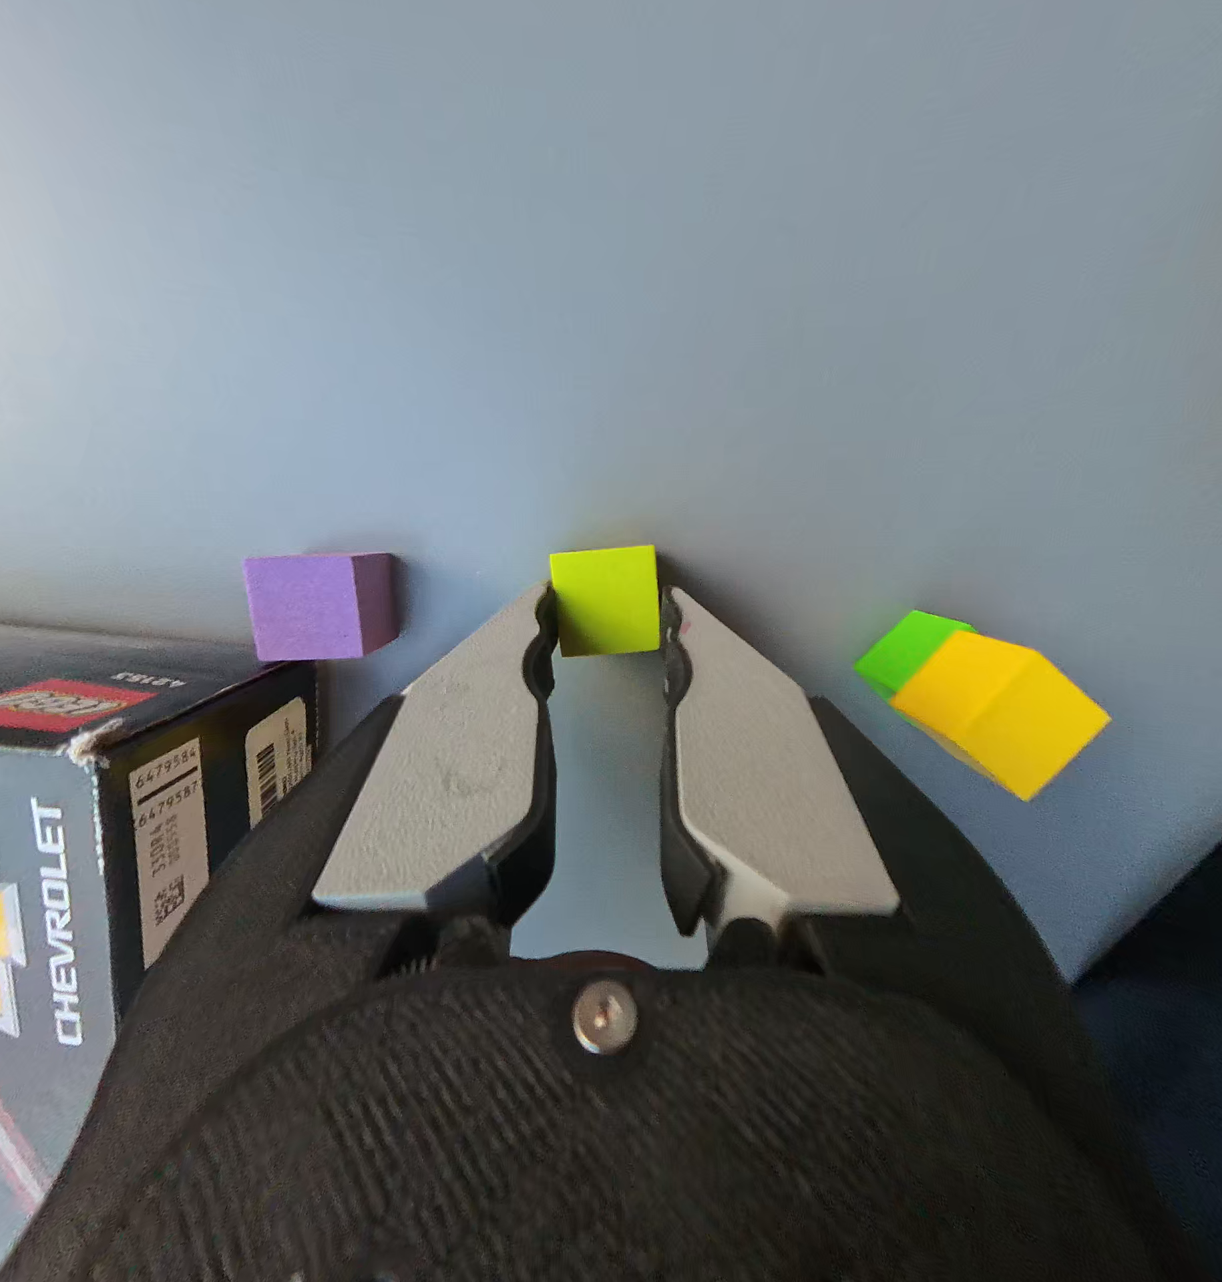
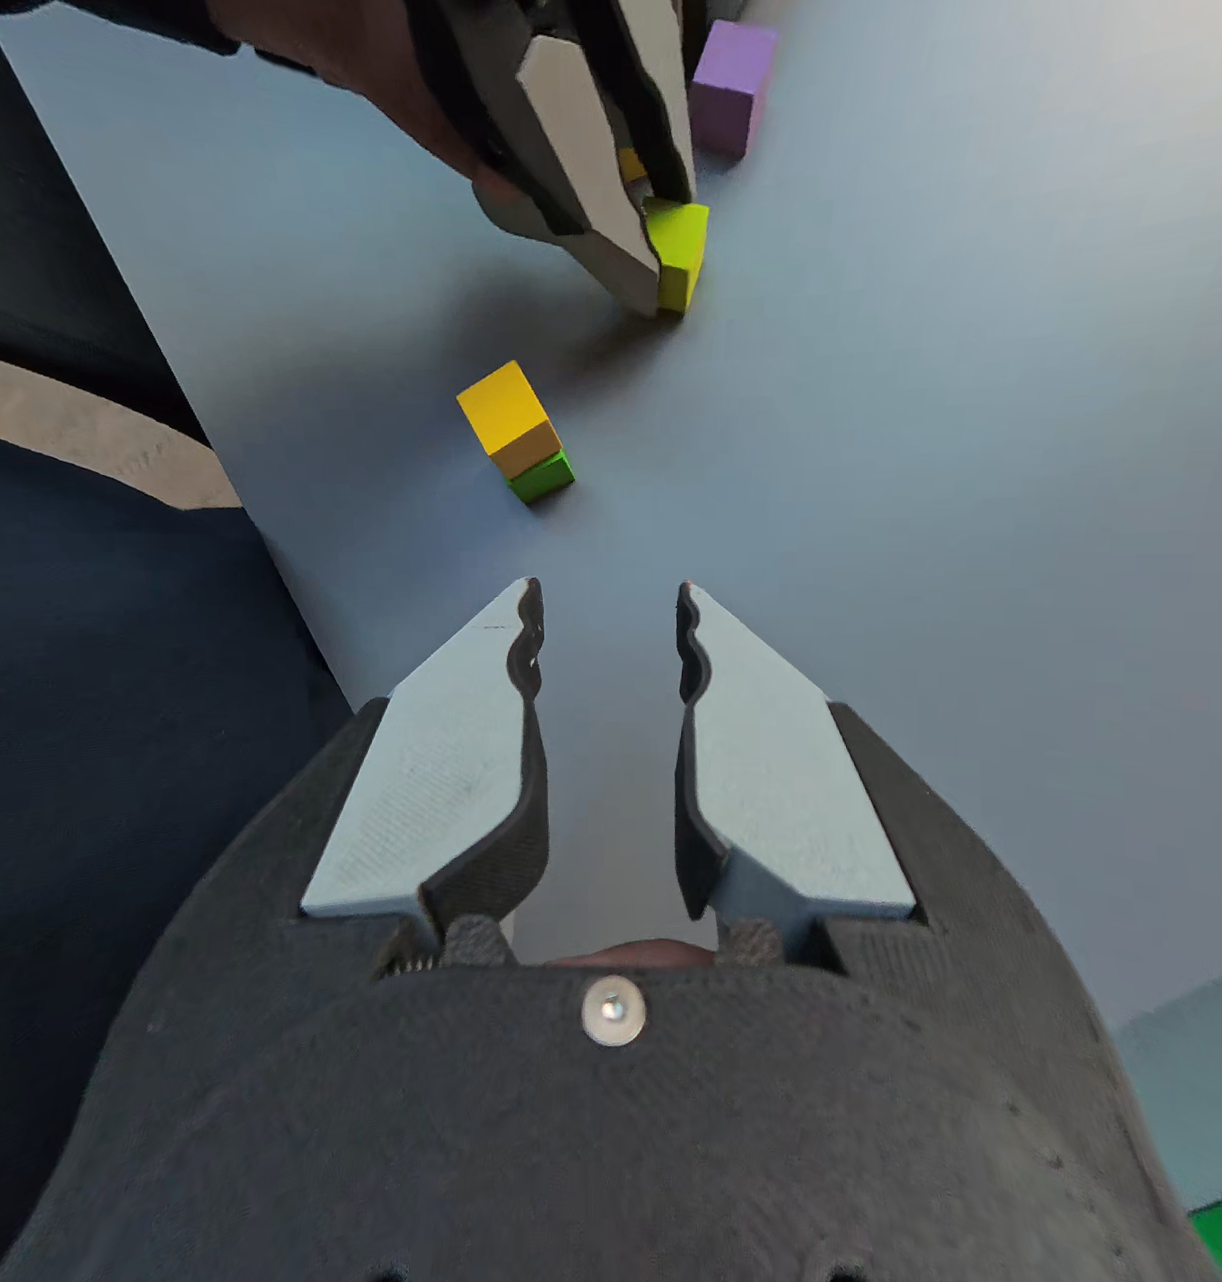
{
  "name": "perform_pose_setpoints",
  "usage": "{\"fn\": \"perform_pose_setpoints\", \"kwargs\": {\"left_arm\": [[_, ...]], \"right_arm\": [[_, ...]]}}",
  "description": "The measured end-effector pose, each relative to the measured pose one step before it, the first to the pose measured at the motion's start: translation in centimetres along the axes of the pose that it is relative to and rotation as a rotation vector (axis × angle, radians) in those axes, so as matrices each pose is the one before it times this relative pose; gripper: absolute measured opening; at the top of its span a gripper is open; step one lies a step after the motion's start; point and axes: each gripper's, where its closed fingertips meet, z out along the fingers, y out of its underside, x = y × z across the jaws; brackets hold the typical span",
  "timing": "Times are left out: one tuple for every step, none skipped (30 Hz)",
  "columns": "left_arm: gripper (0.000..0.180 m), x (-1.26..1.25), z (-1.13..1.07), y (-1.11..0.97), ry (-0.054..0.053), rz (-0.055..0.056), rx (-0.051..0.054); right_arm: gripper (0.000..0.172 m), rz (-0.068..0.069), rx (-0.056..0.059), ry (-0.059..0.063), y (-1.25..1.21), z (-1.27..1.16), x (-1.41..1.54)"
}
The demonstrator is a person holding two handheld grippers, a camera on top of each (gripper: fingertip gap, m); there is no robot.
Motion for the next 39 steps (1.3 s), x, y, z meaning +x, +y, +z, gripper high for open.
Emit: {"fn": "perform_pose_setpoints", "kwargs": {"left_arm": [[0.027, 0.468, -0.412, -0.46, 0.0199, 0.0117, 0.0187], [0.026, 0.852, -0.763, -0.88, 0.0382, 0.0164, 0.0438], [0.026, 1.163, -0.961, -1.048, 0.0517, 0.0229, 0.0501], [0.026, 1.224, -1.003, -0.977, 0.0456, 0.0332, 0.041], [0.026, 1.359, -0.965, -0.879, 0.046, 0.048, 0.0344], [0.026, 1.24, -0.822, -0.652, 0.0333, 0.0523, 0.0196], [0.026, 0.771, -0.656, -0.396, 0.0045, 0.0447, 0.0032], [0.026, 0.576, -0.552, -0.303, -0.0033, 0.0368, -0.0009], [0.026, 0.654, -0.505, -0.402, 0.005, 0.0327, 0.0085], [0.026, 0.806, -0.494, -0.565, 0.0159, 0.0304, 0.0232], [0.026, 0.988, -0.463, -0.642, 0.0319, 0.0269, 0.0304], [0.026, 0.952, -0.391, -0.567, 0.0328, 0.0222, 0.0286], [0.026, 0.732, -0.315, -0.415, 0.0243, 0.0174, 0.0208], [0.026, 0.568, -0.255, -0.253, 0.0188, 0.0133, 0.0143], [0.026, 0.339, -0.192, -0.012, 0.0088, 0.0094, 0.0022], [0.026, 0.186, -0.161, 0.153, 0.0019, 0.0088, -0.0032], [0.026, 0.267, -0.14, 0.142, 0.0067, 0.0077, 0.0016], [0.026, 0.327, -0.126, 0.182, 0.0101, 0.0053, 0.0017], [0.026, 0.385, -0.111, 0.127, 0.0122, 0.0058, 0.0042], [0.026, 0.428, -0.122, 0.098, 0.0129, 0.0085, 0.0071], [0.026, 0.297, -0.107, 0.043, 0.0052, 0.0057, 0.0093], [0.026, 0.264, -0.128, -0.038, 0.0066, -0.0009, 0.0123], [0.026, 0.214, -0.126, -0.071, 0.0077, -0.006, 0.0133], [0.026, 0.181, -0.114, -0.066, 0.0084, -0.0088, 0.0126], [0.026, 0.102, -0.09, -0.026, 0.006, -0.014, 0.009], [0.026, 0.07, -0.069, -0.017, 0.0061, -0.0189, 0.0064], [0.026, 0.04, -0.056, -0.081, 0.0069, -0.0206, 0.0122], [0.026, -0.078, -0.072, -0.1, 0.0006, -0.0199, 0.0129], [0.027, -0.14, -0.06, -0.089, -0.0033, -0.0174, 0.0117], [0.027, -0.284, -0.038, -0.056, -0.0138, -0.0153, 0.0105], [0.027, -0.346, -0.007, -0.015, -0.0155, -0.0159, 0.0087], [0.027, -0.318, 0.021, 0.04, -0.0119, -0.0183, 0.0072], [0.027, -0.382, 0.05, 0.21, -0.014, -0.022, -0.0011], [0.03, -0.447, 0.068, 0.479, -0.017, -0.0214, -0.0157], [0.032, -0.281, 0.061, 0.521, -0.0063, -0.0181, -0.0136], [0.036, -0.188, 0.015, 0.418, -0.0024, -0.0191, -0.0026], [0.04, -0.247, -0.056, 0.452, -0.006, -0.0228, -0.0027], [0.043, -0.315, -0.119, 0.61, -0.0102, -0.0258, -0.0106], [0.043, -0.333, -0.183, 0.704, -0.0125, -0.0245, -0.0132]], "right_arm": [[0.036, 0.0164, 0.011, -0.0051, -0.142, -0.364, 0.328], [0.036, 0.0168, 0.0109, -0.0102, -0.228, -0.322, 0.281], [0.036, 0.0191, 0.0136, -0.0124, -0.343, -0.311, 0.277], [0.035, 0.0216, 0.0195, -0.0176, -0.512, -0.303, 0.181], [0.035, 0.0244, 0.0223, -0.028, -0.635, -0.279, 0.02], [0.035, 0.0261, 0.0225, -0.0334, -0.707, -0.218, -0.116], [0.036, 0.0237, 0.0251, -0.0353, -0.789, -0.153, -0.239], [0.037, 0.0192, 0.0235, -0.0398, -0.788, -0.057, -0.402], [0.039, 0.0132, 0.0122, -0.0393, -0.659, 0.078, -0.473], [0.044, -0.003, -0.0019, -0.0275, -0.466, 0.173, -0.412], [0.046, -0.0308, -0.0081, -0.0183, -0.35, 0.207, -0.449], [0.045, -0.0538, -0.0095, -0.0186, -0.294, 0.218, -0.597], [0.043, -0.0608, -0.0153, -0.0156, -0.206, 0.231, -0.661], [0.039, -0.063, -0.02, -0.0095, -0.143, 0.224, -0.617], [0.034, -0.0648, -0.0182, -0.0075, -0.126, 0.195, -0.627], [0.027, -0.0593, -0.0172, -0.0038, -0.105, 0.181, -0.545], [0.025, -0.0469, -0.0153, -0.003, -0.072, 0.181, -0.445], [0.025, -0.0301, -0.013, -0.0075, -0.055, 0.17, -0.381], [0.026, -0.0151, -0.0078, -0.0153, -0.054, 0.145, -0.384], [0.029, -0.0035, -0.0035, -0.0162, -0.064, 0.12, -0.321], [0.033, 0.003, 0.001, -0.011, -0.078, 0.065, -0.208], [0.032, 0.0023, 0.0067, -0.0156, -0.112, 0.025, -0.3], [0.028, 0.0017, 0.0097, -0.0196, -0.128, -0.019, -0.367], [0.027, 0.0057, 0.0087, -0.015, -0.112, -0.01, -0.297], [0.026, 0.0093, 0.007, -0.0084, -0.084, -0.008, -0.158], [0.024, 0.0138, 0.0076, -0.0101, -0.081, -0.023, -0.129], [0.024, 0.0169, 0.0076, -0.0093, -0.08, -0.048, -0.058], [0.024, 0.0142, 0.0088, -0.0025, -0.097, -0.087, 0.044], [0.024, 0.0078, 0.0096, 0.0037, -0.14, -0.113, 0.115], [0.024, 0.006, 0.0075, 0.012, -0.156, -0.106, 0.233], [0.024, 0.0073, 0.0001, 0.0149, -0.092, -0.057, 0.286], [0.024, 0.0042, -0.009, 0.0142, -0.011, 0.02, 0.247], [0.024, -0.0022, -0.015, 0.0208, 0.081, 0.082, 0.33], [0.024, -0.0039, -0.019, 0.0257, 0.17, 0.151, 0.4], [0.024, 0.0022, -0.0263, 0.0203, 0.328, 0.248, 0.37], [0.024, 0.0113, -0.0377, 0.02, 0.517, 0.321, 0.45], [0.024, 0.0107, -0.0301, 0.022, 0.444, 0.318, 0.472], [0.024, 0.0078, -0.022, 0.0194, 0.293, 0.283, 0.398], [0.024, 0.0068, -0.03, 0.0191, 0.328, 0.267, 0.336]]}}
